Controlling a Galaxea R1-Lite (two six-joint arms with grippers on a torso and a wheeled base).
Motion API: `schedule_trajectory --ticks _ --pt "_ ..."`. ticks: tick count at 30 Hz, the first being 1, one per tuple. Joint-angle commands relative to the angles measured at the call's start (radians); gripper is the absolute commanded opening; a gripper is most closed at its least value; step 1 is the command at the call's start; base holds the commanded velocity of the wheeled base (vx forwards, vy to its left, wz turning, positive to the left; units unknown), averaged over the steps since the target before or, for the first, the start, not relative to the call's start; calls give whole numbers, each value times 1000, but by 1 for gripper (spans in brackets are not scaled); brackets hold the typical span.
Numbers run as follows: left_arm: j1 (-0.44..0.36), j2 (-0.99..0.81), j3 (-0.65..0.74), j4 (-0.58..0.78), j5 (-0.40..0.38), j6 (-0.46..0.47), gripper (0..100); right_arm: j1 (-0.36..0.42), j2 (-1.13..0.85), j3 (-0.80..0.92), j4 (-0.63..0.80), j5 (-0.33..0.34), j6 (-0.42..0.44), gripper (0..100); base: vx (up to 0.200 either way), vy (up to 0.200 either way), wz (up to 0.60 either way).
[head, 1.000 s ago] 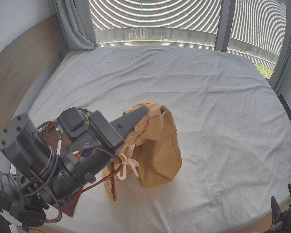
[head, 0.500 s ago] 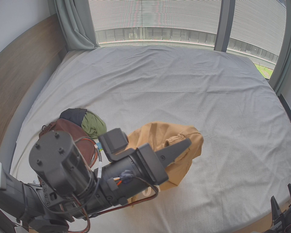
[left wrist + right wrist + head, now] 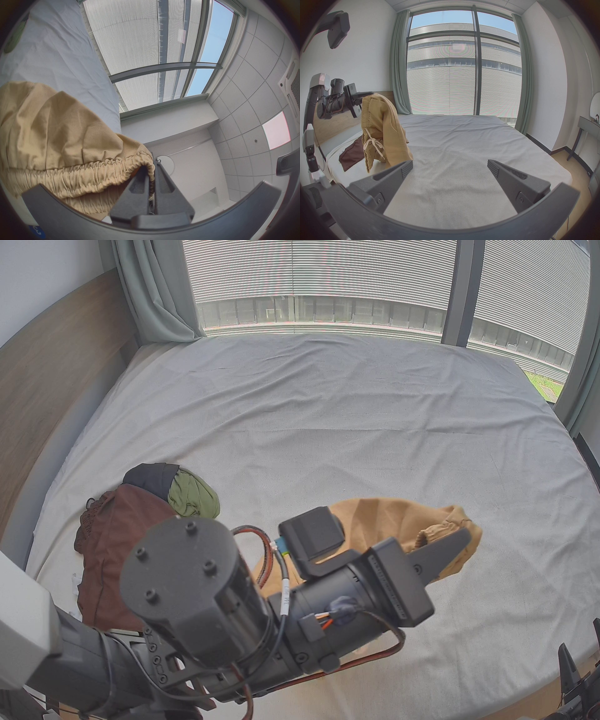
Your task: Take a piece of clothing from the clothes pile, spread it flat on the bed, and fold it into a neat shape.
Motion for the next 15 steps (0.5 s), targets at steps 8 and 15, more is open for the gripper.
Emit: schedule_trajectory --ticks 8,15 --pt "-62 -20 -206 9 -10 -93 0 1 -16 18 0 1 -1 100 0 0 0" --pt "-96 -66 -269 -6 -7 -142 0 1 -16 18 0 1 -1 100 0 0 0"
